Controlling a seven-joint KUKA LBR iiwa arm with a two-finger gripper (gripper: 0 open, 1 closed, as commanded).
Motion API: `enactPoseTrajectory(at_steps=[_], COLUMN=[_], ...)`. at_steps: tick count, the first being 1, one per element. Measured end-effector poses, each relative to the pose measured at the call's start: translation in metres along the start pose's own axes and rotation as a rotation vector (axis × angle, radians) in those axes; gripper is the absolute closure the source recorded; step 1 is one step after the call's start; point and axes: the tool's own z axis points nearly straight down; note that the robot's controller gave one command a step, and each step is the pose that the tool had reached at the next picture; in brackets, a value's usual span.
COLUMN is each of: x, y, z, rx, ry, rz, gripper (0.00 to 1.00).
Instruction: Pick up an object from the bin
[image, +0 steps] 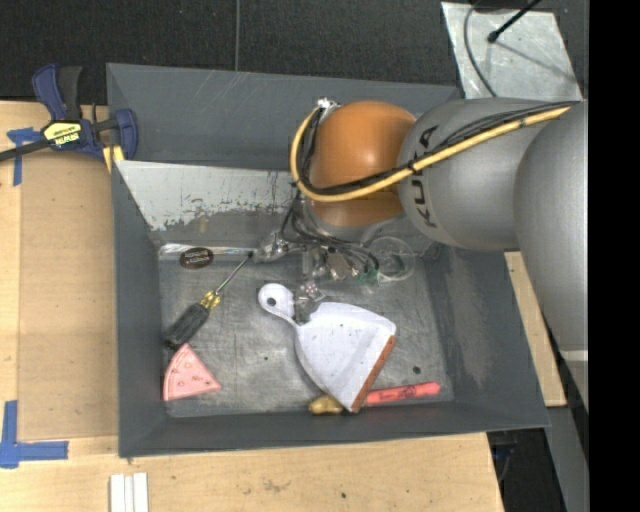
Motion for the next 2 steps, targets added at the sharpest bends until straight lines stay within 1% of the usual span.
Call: enactPoseTrajectory(at_steps=[1,2], x=[0.008,-0.01], y=[0.012,0.022], z=[0.021,0.017], rx=[-0.003,-0.001], ry=[0.006,0.002], rz=[-0.035,0.17], gripper=[0.0,1.0])
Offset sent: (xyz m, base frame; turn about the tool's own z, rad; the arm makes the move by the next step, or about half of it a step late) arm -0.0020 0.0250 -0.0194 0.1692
